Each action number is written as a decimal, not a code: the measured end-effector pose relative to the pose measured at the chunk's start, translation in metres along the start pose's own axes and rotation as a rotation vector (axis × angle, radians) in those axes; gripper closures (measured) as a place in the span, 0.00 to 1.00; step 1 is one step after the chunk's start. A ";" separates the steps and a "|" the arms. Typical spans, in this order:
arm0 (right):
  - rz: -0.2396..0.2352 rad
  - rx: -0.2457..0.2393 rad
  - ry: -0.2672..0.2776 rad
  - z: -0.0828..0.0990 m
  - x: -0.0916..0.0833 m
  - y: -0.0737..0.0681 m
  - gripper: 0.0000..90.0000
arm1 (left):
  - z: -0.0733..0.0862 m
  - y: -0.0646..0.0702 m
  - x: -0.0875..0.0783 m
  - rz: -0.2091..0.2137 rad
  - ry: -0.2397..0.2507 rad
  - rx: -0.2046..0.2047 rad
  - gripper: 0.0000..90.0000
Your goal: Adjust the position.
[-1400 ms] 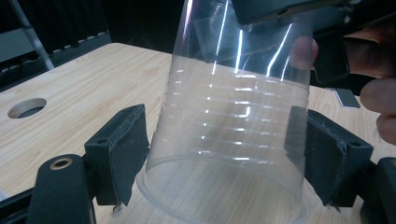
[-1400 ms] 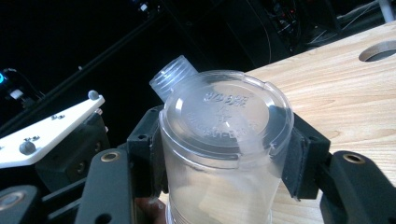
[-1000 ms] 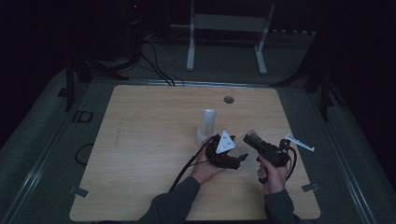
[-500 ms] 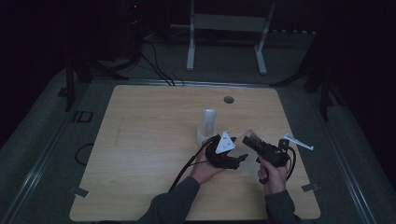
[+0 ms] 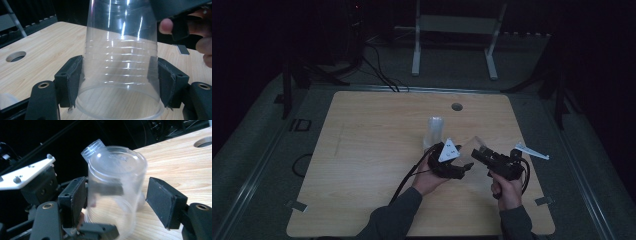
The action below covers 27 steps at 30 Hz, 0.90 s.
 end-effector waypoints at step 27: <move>0.158 -0.382 -0.218 -0.006 -0.016 0.006 0.38 | 0.006 -0.008 -0.017 0.031 -0.033 0.004 0.33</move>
Point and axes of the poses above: each handheld gripper's, and its own axes: x roughly forward along the jaws, z roughly out of its underside, y roughly to its right, the point moved 9 cm from there along x, roughly forward along the jaws, and after that the axes turned 6 degrees about z, right-handed, at the moved point
